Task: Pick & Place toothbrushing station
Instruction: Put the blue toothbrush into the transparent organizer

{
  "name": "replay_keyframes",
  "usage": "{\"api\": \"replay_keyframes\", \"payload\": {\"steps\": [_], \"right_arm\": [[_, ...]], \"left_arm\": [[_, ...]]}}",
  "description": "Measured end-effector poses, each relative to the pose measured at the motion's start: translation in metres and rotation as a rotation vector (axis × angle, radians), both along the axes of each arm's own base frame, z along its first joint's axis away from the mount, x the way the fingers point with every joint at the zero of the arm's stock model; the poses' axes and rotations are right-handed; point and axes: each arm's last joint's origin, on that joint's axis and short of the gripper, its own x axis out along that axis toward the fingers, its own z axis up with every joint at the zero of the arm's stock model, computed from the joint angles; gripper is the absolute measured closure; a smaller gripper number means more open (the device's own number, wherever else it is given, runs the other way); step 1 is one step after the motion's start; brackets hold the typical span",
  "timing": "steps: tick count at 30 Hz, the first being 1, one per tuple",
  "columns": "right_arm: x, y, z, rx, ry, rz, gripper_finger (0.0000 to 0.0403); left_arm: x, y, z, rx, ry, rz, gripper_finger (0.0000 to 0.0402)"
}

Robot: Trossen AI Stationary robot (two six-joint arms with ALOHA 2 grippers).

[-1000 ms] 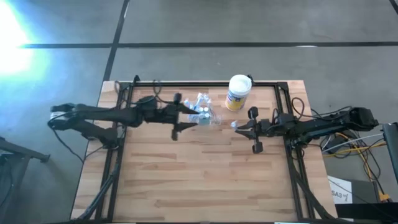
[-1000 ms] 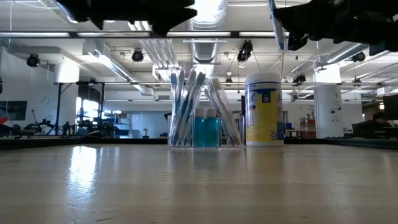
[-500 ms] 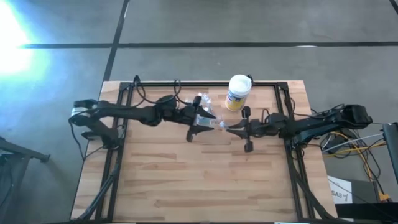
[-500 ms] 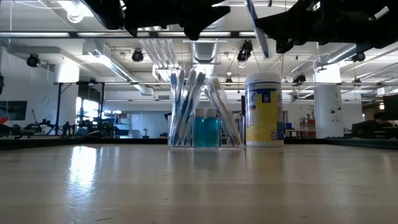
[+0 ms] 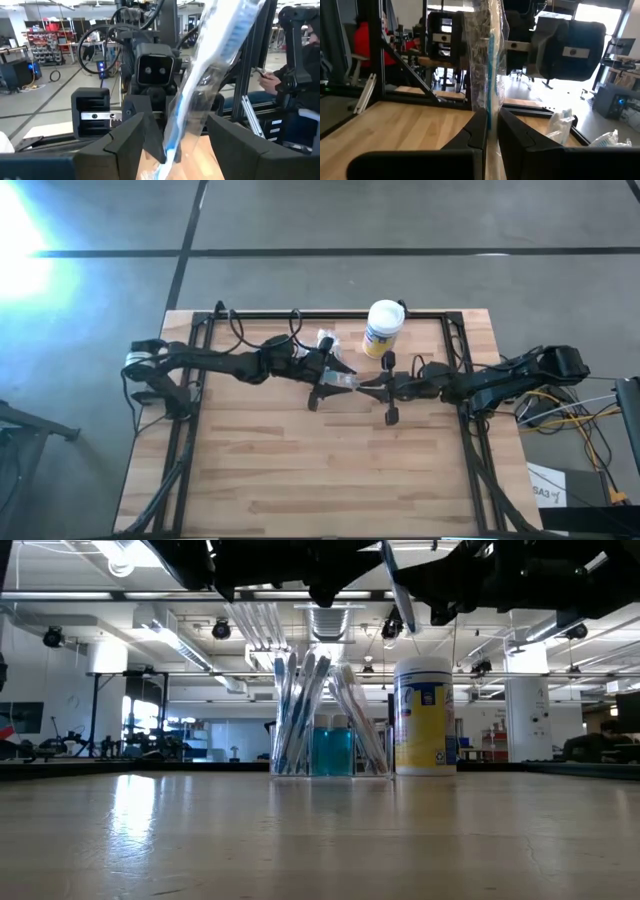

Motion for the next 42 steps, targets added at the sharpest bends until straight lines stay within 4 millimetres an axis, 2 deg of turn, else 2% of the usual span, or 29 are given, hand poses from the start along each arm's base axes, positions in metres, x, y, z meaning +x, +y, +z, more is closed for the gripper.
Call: {"api": "replay_keyframes", "payload": {"steps": [10, 16, 23, 30, 32, 36, 42], "right_arm": [[0.0056, 0.0000, -0.0031, 0.021, -0.042, 0.002, 0.0379], [0.0059, 0.0000, -0.0019, 0.021, -0.061, 0.002, 0.0379], [0.0061, 0.0000, -0.0019, 0.019, -0.062, 0.002, 0.0379], [0.0060, 0.0000, -0.0015, 0.021, -0.065, 0.002, 0.0378], [0.0060, -0.0001, -0.0015, 0.017, -0.065, 0.001, 0.0376], [0.0060, 0.0004, -0.0011, 0.018, -0.070, 0.004, 0.0353], [0.0049, 0.0010, -0.0007, 0.015, -0.077, 0.008, 0.0278]], "left_arm": [[0.0056, -0.0082, -0.0050, 0.037, -0.028, 0.013, 0.0183], [0.0055, -0.0083, -0.0041, 0.041, -0.035, 0.021, 0.0203], [0.0053, -0.0082, -0.0020, 0.043, -0.057, 0.031, 0.0265], [0.0053, -0.0091, -0.0015, 0.049, -0.064, 0.030, 0.0369], [0.0053, -0.0092, -0.0015, 0.050, -0.064, 0.029, 0.0382], [0.0054, -0.0098, -0.0022, 0.071, -0.060, 0.027, 0.0381], [0.0023, -0.0100, -0.0020, 0.084, -0.019, 0.029, 0.0381]]}}
